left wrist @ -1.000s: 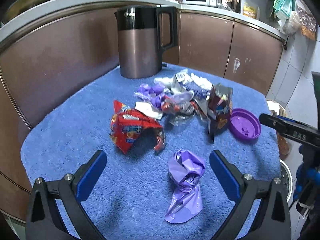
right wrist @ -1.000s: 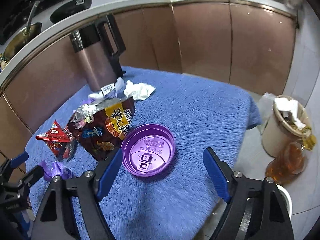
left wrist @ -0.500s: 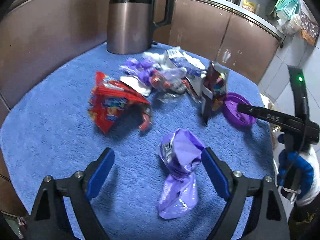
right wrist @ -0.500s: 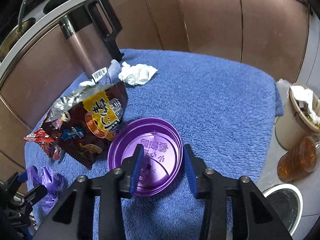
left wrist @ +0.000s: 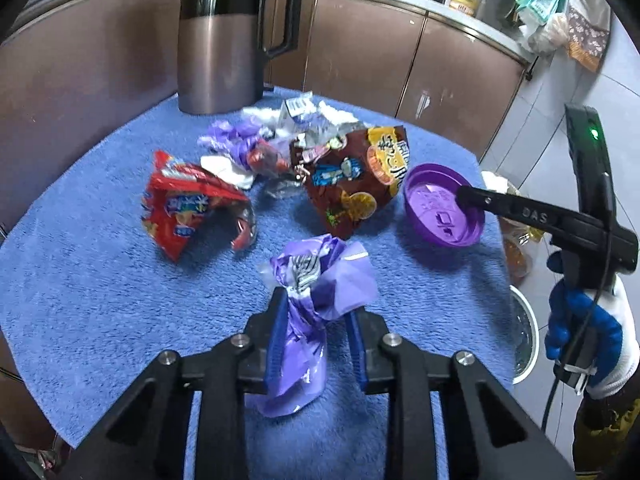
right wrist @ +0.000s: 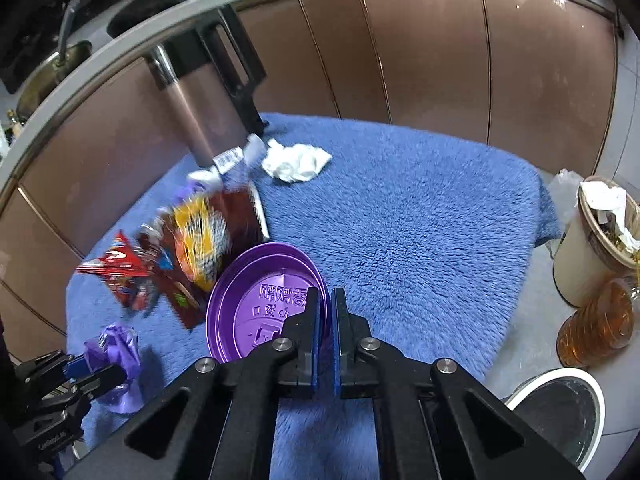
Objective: Collect trash
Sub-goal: 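Grasp the purple bag with the left tool while the right tool grasps the purple lid, then carry both items to the floor bin and open both tools to drop them, then return both tools to the table toward the red and brown snack wrappers, then grasp the red wrapper with the left tool while the right tool grasps the brown bag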
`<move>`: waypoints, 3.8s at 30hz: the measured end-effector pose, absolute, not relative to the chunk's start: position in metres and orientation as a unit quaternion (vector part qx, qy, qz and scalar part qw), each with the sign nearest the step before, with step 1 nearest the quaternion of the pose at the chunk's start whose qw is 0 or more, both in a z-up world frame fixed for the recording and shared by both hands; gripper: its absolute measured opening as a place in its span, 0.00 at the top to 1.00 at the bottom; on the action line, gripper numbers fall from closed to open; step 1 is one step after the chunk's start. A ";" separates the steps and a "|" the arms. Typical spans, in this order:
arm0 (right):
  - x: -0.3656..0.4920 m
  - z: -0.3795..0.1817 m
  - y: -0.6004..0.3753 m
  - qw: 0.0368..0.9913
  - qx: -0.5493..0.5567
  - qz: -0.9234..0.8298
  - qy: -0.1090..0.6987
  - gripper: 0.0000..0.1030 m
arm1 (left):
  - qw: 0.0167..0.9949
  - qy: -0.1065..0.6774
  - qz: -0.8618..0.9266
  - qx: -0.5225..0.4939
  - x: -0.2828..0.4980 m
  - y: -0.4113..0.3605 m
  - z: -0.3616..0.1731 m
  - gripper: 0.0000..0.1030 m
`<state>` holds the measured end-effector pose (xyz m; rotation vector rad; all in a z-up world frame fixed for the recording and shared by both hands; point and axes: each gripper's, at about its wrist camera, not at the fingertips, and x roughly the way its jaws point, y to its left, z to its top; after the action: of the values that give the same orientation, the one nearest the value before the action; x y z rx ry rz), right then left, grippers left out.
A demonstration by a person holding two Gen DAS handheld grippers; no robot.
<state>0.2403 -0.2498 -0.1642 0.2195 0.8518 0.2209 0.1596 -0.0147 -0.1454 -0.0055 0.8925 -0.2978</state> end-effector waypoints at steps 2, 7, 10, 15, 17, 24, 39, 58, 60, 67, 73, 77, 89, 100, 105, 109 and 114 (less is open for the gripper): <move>0.227 -0.154 -0.255 0.903 0.108 0.105 0.402 0.95 | 0.895 0.420 -0.148 -0.004 0.151 -0.013 -0.136 0.75; 0.189 -0.133 -0.276 0.915 0.122 0.089 0.373 0.95 | 0.903 0.392 -0.175 0.016 0.136 -0.031 -0.103 0.75; 0.160 -0.126 -0.307 0.923 0.130 0.056 0.357 0.95 | 0.900 0.379 -0.210 0.039 0.132 -0.060 -0.088 0.75; 0.108 -0.134 -0.372 0.925 0.136 -0.051 0.352 0.95 | 0.872 0.372 -0.302 0.097 0.123 -0.152 -0.082 0.75; 0.089 -0.143 -0.397 0.919 0.128 -0.106 0.357 0.95 | 0.859 0.375 -0.332 0.110 0.119 -0.186 -0.084 0.75; 0.049 -0.191 -0.478 0.873 0.124 -0.255 0.398 0.95 | 0.797 0.413 -0.418 0.143 0.119 -0.313 -0.122 0.72; 0.037 -0.228 -0.519 0.857 0.172 -0.264 0.408 0.72 | 0.786 0.421 -0.437 0.118 0.132 -0.369 -0.147 0.36; 0.075 -0.084 -0.384 0.942 0.121 -0.091 0.298 0.39 | 0.909 0.304 -0.283 0.035 0.147 -0.143 -0.051 0.24; 0.085 -0.077 -0.363 0.946 0.116 -0.060 0.297 0.34 | 0.923 0.296 -0.244 0.025 0.154 -0.104 -0.048 0.20; 0.124 -0.072 -0.289 0.942 0.108 0.050 0.314 0.06 | 0.940 0.316 -0.124 -0.007 0.192 0.000 -0.071 0.11; 0.171 -0.090 -0.243 0.925 0.105 0.117 0.346 0.00 | 0.926 0.365 -0.072 -0.060 0.238 0.058 -0.105 0.11; 0.211 -0.112 -0.217 0.910 0.105 0.148 0.373 0.00 | 0.914 0.394 -0.063 -0.072 0.264 0.067 -0.130 0.11; 0.301 -0.171 -0.199 0.863 0.205 0.189 0.421 0.00 | 0.887 0.442 -0.071 -0.111 0.294 0.070 -0.181 0.15; 0.297 -0.187 -0.198 0.850 0.221 0.188 0.440 0.64 | 0.881 0.445 -0.082 -0.139 0.284 0.082 -0.189 0.54; 0.277 -0.181 -0.200 0.855 0.217 0.191 0.431 0.80 | 0.883 0.438 -0.084 -0.149 0.270 0.090 -0.181 0.65; 0.255 -0.164 -0.199 0.864 0.202 0.200 0.416 0.82 | 0.888 0.425 -0.084 -0.155 0.257 0.096 -0.168 0.69; 0.227 -0.131 -0.200 0.881 0.184 0.205 0.384 0.82 | 0.902 0.396 -0.089 -0.146 0.228 0.101 -0.138 0.70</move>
<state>0.2273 -0.1998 -0.1309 0.3841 0.8007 0.4280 0.2284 0.1014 -0.1376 -0.3011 0.8180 -0.1830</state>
